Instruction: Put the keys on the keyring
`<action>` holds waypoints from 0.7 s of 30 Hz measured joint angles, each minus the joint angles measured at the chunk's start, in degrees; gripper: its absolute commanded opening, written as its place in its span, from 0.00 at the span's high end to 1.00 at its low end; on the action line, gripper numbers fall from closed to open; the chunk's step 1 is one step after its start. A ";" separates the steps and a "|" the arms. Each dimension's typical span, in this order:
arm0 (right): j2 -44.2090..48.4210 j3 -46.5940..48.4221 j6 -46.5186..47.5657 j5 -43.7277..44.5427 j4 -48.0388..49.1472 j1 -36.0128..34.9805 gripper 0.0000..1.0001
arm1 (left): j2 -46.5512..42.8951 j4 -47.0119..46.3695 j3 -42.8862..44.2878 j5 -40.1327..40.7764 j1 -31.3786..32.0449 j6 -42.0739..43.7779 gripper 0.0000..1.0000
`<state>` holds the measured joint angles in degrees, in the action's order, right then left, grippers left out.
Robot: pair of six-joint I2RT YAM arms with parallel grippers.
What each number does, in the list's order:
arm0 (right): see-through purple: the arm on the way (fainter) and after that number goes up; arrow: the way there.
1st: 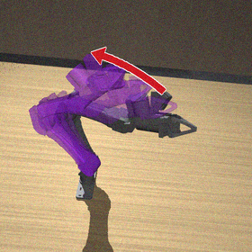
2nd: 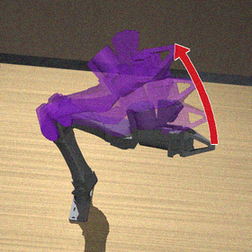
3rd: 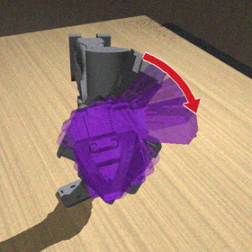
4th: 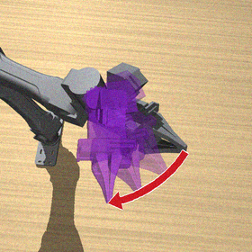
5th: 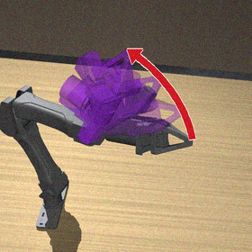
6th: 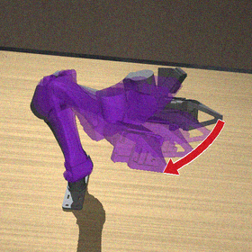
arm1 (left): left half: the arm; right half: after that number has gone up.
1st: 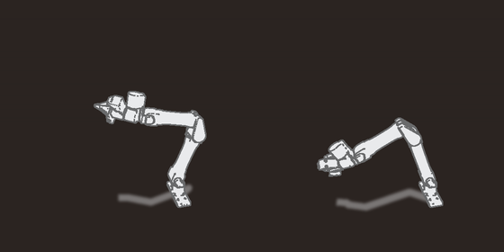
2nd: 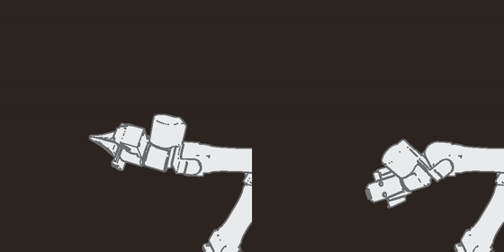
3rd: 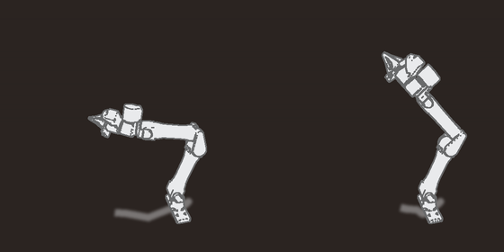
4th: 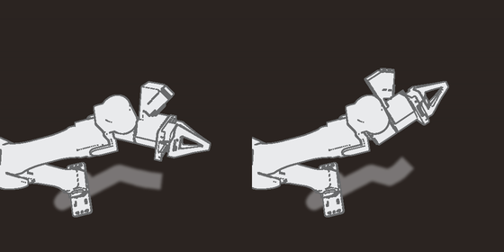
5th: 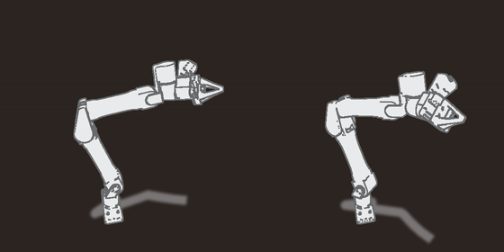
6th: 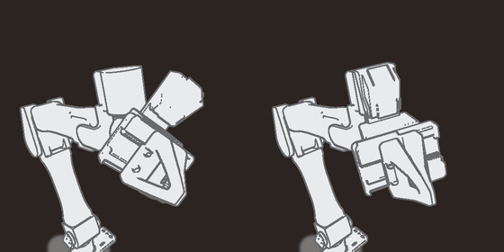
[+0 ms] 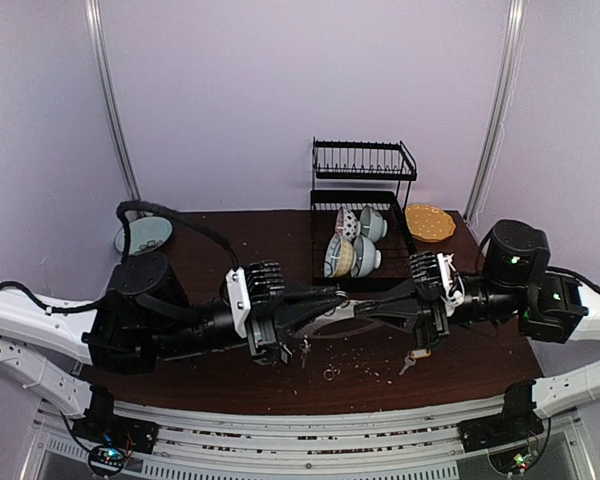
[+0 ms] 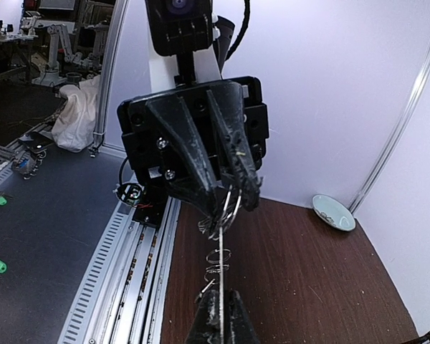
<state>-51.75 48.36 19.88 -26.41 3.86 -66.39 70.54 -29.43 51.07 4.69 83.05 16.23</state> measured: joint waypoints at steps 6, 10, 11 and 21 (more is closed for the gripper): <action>0.09 0.00 1.42 1.62 -1.16 0.04 1.00 | -0.11 3.13 1.22 0.96 0.04 -1.66 1.00; -0.22 0.00 1.88 2.12 -1.29 0.04 1.00 | -0.13 3.34 1.22 1.09 0.13 -1.29 1.00; -0.44 0.00 1.97 2.43 -1.16 0.04 1.00 | -0.11 3.34 1.20 1.42 0.37 -0.94 1.00; -2.01 -0.39 2.91 10.84 -0.66 -0.79 1.00 | 1.88 4.81 2.47 11.89 4.68 11.19 0.96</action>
<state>-53.76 47.97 22.79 -15.57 3.20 -67.18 72.42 -24.62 53.54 16.58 87.72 27.42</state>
